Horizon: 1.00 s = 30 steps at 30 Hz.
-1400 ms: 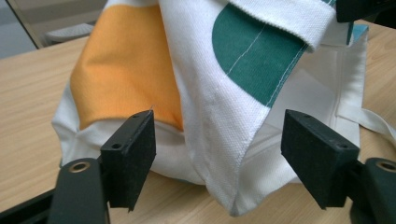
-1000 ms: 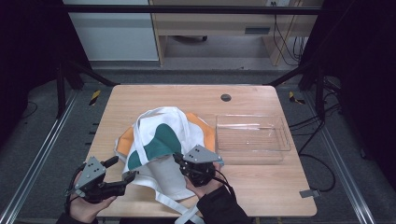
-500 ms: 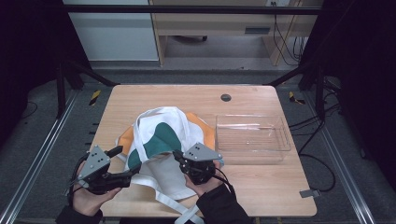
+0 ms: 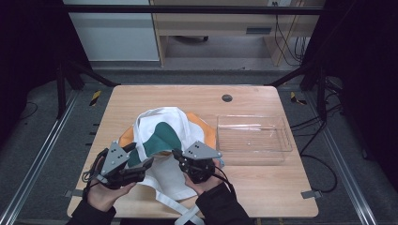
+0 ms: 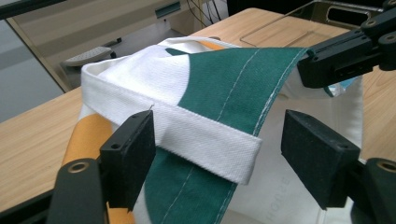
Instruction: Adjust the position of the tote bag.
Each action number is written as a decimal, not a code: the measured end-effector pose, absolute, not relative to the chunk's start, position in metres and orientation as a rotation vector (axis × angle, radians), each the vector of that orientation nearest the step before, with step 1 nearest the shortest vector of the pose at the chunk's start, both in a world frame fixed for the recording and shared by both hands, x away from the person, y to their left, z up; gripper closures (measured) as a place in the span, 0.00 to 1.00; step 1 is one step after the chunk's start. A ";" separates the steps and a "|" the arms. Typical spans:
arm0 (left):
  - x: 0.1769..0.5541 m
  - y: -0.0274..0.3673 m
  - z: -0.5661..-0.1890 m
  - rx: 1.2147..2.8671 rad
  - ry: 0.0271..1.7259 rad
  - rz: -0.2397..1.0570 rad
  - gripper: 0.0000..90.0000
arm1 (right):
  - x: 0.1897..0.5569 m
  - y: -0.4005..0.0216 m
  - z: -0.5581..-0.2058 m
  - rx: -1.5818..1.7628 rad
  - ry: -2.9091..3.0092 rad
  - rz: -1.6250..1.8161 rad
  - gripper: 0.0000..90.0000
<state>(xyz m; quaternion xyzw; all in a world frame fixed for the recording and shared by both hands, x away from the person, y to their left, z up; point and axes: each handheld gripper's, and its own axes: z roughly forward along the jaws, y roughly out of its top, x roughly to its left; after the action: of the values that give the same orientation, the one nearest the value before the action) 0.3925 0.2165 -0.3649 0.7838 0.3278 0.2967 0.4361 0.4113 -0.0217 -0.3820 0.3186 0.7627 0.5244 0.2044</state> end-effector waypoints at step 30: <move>0.400 0.203 -0.382 1.984 0.910 0.729 0.86 | 0.412 -0.017 -0.382 0.854 2.140 1.439 0.96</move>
<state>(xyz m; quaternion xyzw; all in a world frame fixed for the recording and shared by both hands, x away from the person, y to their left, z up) 0.4001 0.2028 -0.3820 0.7872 0.3611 0.2892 0.4078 0.4115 -0.0174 -0.3824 0.3073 0.7701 0.5177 0.2110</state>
